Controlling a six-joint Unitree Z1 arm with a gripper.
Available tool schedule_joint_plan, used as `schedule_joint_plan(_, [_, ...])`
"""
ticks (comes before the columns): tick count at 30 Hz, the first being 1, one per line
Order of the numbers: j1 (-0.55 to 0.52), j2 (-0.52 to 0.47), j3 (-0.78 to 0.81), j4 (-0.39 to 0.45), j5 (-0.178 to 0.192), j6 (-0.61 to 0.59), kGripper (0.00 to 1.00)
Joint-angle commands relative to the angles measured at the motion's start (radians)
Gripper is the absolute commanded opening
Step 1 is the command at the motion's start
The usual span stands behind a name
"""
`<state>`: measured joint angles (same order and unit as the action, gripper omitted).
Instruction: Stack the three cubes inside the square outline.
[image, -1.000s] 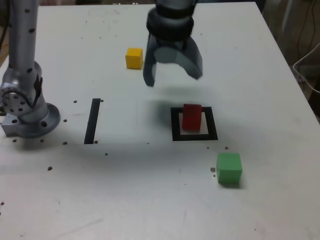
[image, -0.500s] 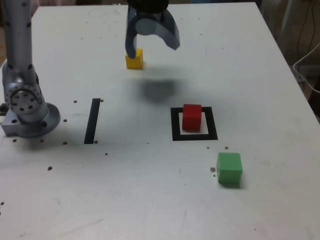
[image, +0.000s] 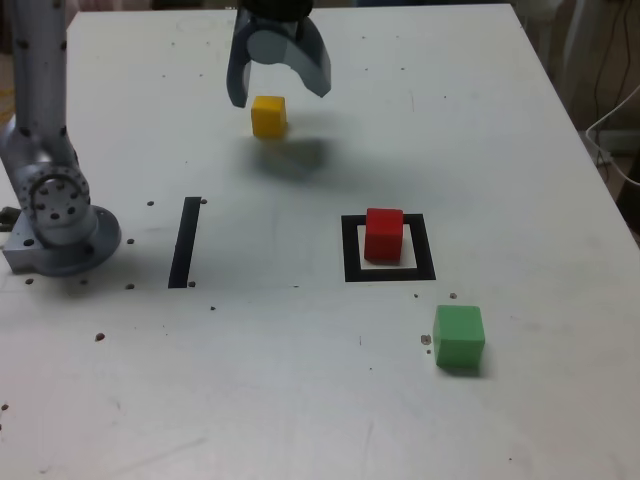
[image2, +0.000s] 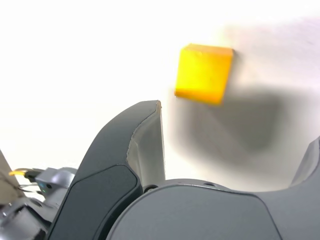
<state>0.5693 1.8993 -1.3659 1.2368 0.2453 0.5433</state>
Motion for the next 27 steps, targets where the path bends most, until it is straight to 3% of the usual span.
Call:
schedule_joint_plan(1, [0.028,0.027,0.010,-0.018,0.006,0.021,0.99])
schedule_joint_plan(10, [0.076,0.046,0.010,-0.049,0.041,0.038,0.99])
schedule_joint_plan(19, [0.081,0.087,0.012,-0.063,0.043,0.038,0.99])
schedule_joint_plan(27, [0.080,0.108,0.009,-0.076,0.040,0.038,0.87])
